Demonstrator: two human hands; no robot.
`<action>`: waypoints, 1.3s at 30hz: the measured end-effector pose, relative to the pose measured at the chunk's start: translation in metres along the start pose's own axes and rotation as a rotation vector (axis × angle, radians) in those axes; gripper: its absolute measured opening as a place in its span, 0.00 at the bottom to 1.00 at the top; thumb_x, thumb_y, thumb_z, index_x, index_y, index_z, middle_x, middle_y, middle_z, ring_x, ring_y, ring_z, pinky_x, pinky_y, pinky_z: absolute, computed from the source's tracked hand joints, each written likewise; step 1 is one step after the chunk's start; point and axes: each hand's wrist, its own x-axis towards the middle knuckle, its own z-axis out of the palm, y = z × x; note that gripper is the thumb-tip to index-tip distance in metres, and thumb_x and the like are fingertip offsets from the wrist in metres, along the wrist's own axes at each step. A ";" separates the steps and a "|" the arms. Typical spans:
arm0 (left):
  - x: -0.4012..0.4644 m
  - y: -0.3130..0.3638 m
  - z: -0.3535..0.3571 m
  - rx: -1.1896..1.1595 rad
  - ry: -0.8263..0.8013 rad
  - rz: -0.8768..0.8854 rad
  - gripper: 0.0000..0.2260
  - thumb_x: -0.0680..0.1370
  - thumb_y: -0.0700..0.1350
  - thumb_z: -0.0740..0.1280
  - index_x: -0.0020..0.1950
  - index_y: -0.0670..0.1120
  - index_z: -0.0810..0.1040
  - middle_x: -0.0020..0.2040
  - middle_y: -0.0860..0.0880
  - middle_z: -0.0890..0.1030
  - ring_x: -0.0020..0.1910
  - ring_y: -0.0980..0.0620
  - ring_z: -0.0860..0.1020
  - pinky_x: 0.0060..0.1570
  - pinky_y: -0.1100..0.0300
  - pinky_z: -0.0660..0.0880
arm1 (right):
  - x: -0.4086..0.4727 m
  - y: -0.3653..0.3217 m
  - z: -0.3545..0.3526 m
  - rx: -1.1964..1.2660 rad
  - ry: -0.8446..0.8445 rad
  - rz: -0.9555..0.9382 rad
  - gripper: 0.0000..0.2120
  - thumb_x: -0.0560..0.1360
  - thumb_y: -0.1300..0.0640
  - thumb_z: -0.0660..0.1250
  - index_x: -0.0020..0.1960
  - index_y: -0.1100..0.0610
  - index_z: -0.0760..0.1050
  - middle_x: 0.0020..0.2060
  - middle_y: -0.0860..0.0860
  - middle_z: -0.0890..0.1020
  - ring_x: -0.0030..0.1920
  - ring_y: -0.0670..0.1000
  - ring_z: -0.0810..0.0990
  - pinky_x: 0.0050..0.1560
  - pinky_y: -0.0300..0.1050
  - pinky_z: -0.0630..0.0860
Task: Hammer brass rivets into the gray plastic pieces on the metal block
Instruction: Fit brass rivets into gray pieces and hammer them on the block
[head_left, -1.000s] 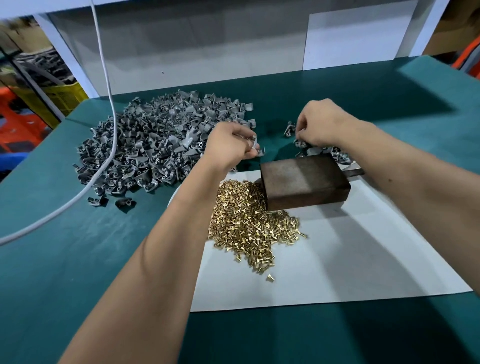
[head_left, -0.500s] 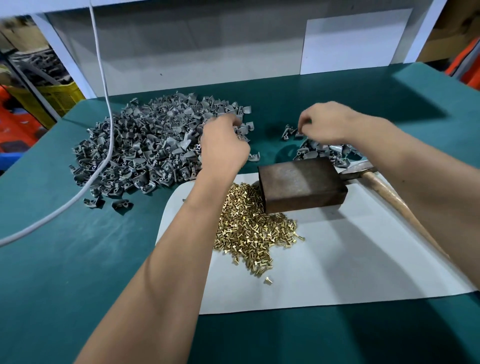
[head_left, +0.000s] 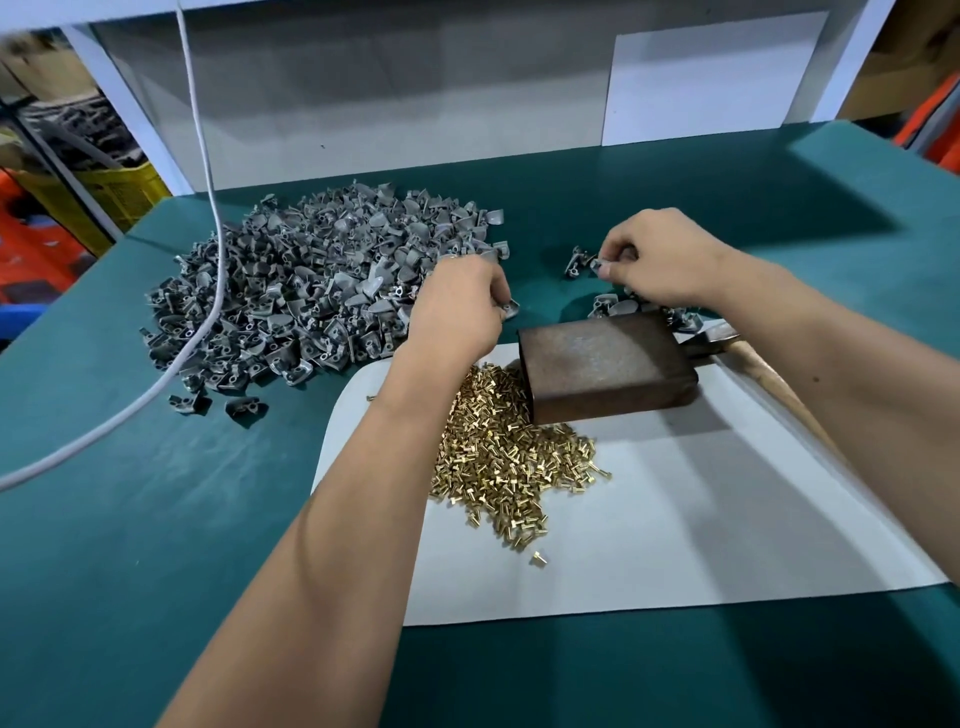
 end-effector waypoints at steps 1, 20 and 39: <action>-0.001 0.000 -0.001 0.001 0.022 -0.019 0.07 0.77 0.38 0.73 0.51 0.48 0.85 0.49 0.47 0.84 0.49 0.45 0.83 0.52 0.49 0.82 | -0.002 -0.001 -0.001 0.023 0.004 0.005 0.07 0.80 0.55 0.69 0.46 0.56 0.82 0.35 0.47 0.80 0.41 0.58 0.82 0.36 0.40 0.69; -0.039 0.014 -0.038 -0.819 0.165 -0.133 0.06 0.79 0.38 0.72 0.55 0.45 0.82 0.42 0.46 0.86 0.39 0.52 0.85 0.41 0.59 0.83 | -0.020 -0.108 -0.002 0.141 -0.049 -0.119 0.14 0.80 0.65 0.62 0.65 0.61 0.72 0.52 0.54 0.79 0.49 0.54 0.78 0.46 0.43 0.71; -0.052 -0.029 -0.027 -1.153 0.361 -0.406 0.09 0.83 0.33 0.63 0.56 0.36 0.83 0.55 0.39 0.83 0.42 0.52 0.83 0.52 0.57 0.83 | -0.095 -0.162 0.020 -0.394 -0.186 -0.315 0.15 0.76 0.57 0.71 0.39 0.53 0.66 0.38 0.48 0.69 0.50 0.54 0.66 0.59 0.60 0.64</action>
